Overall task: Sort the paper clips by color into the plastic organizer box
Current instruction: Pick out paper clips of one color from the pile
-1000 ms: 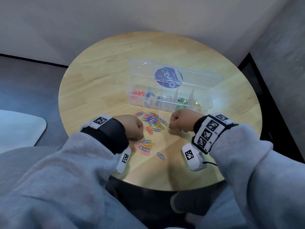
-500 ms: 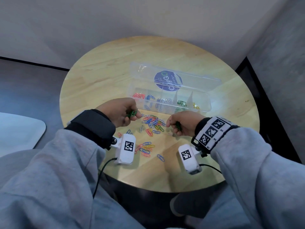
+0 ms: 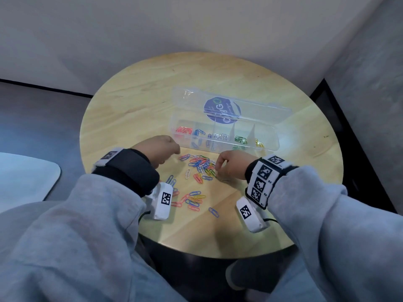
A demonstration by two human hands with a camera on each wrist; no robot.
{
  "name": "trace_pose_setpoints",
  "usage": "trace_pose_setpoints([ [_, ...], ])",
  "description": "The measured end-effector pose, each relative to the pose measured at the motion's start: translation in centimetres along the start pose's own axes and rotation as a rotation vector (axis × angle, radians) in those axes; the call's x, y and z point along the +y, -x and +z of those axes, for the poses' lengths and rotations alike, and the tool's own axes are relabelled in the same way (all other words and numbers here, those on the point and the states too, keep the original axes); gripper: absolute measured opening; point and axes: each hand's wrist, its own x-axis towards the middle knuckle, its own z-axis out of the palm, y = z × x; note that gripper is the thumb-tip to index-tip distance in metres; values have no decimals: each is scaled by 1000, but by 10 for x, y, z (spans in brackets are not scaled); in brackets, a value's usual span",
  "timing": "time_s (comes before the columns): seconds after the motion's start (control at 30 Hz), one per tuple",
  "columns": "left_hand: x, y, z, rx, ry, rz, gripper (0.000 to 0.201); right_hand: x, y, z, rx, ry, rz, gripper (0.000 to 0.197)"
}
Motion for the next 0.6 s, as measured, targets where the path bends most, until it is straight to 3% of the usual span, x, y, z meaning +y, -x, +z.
trace_pose_setpoints([
  [0.13, 0, -2, 13, 20, -337, 132, 10, -5, -2, 8, 97, 138, -57, 10],
  [0.23, 4, -4, 18, 42, -413, 167, 7, -10, -3, 11, 97, 259, -86, 8],
  [0.33, 11, -5, 23, 68, -461, 185, 17, -12, -3, 10, 48, 380, -72, 13],
  [0.47, 26, -7, 34, 39, -621, 232, 45, -3, 1, 9, -13, 357, -63, 3],
  [0.6, 37, -14, 44, 33, -769, 267, 42, 11, 5, 9, -32, 294, -75, 13],
])
